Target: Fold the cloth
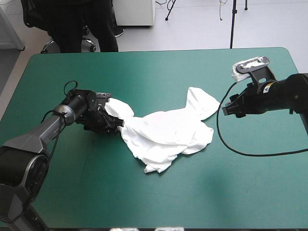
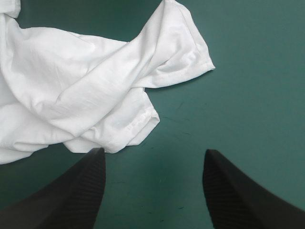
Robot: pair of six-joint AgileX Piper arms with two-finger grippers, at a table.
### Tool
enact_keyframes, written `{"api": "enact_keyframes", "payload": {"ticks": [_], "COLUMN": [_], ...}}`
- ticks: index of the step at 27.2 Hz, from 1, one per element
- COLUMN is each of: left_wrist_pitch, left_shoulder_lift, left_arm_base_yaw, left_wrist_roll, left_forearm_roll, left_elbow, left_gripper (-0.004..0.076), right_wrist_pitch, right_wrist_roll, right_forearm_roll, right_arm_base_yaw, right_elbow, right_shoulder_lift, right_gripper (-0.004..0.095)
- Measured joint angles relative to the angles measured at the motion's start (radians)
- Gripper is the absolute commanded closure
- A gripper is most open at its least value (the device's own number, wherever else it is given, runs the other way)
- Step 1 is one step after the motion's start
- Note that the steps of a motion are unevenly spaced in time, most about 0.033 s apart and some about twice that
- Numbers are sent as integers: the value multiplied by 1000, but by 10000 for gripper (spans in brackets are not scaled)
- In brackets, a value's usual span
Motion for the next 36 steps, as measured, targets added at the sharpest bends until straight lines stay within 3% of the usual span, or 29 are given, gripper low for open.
{"api": "enact_keyframes", "payload": {"ticks": [16,28,36], "left_wrist_pitch": [-98,-103,-104], "left_shoulder_lift": [11,12,12], "left_arm_base_yaw": [5,5,5], "left_wrist_roll": [93,125,132], "left_forearm_roll": [-101,-107,-108], "left_elbow": [-1,-1,-1], "left_gripper": [725,733,733], "right_wrist_pitch": [-118,-210,-301], "right_wrist_roll": [-23,11,22], "right_forearm_roll": [-1,-8,-8], "right_arm_base_yaw": [102,103,103], "right_elbow": [209,210,210], "right_shoulder_lift": [86,378,476], "right_gripper": [354,354,354]}}
